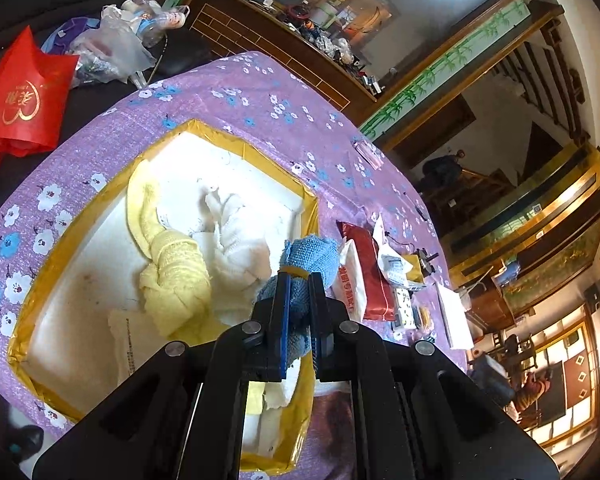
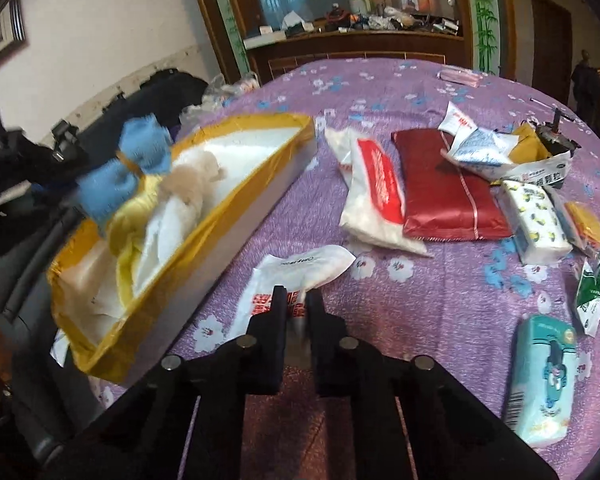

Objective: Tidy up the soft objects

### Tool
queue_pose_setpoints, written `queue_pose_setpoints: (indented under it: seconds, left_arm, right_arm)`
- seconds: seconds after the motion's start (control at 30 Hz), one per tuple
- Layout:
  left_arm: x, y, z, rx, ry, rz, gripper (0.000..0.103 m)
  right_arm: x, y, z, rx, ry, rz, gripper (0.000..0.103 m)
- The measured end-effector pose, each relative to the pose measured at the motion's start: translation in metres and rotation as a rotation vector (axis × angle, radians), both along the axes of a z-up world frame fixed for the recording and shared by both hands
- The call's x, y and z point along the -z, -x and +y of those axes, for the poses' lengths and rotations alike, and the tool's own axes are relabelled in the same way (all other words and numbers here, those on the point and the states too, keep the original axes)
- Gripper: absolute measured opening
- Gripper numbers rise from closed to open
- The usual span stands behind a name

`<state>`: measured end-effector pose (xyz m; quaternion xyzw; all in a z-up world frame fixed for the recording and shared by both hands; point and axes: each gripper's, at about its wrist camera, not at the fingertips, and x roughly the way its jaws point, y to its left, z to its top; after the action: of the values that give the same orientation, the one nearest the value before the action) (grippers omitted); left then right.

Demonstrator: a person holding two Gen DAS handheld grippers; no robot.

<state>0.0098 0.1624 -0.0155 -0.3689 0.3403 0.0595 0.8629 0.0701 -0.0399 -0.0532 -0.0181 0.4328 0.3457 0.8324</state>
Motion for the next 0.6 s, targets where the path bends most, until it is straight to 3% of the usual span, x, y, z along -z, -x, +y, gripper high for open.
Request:
queue_pose_setpoints:
  seconds: [0.33, 0.6]
  left_arm:
    - [0.005, 0.001, 0.014, -0.034, 0.027, 0.0, 0.007]
    - [0.002, -0.003, 0.038, -0.084, 0.012, 0.001, 0.007]
  right_arm:
    - [-0.032, -0.013, -0.038, 0.06, -0.162, 0.0, 0.006]
    - [-0.052, -0.039, -0.005, -0.023, -0.253, 0.014, 0.006]
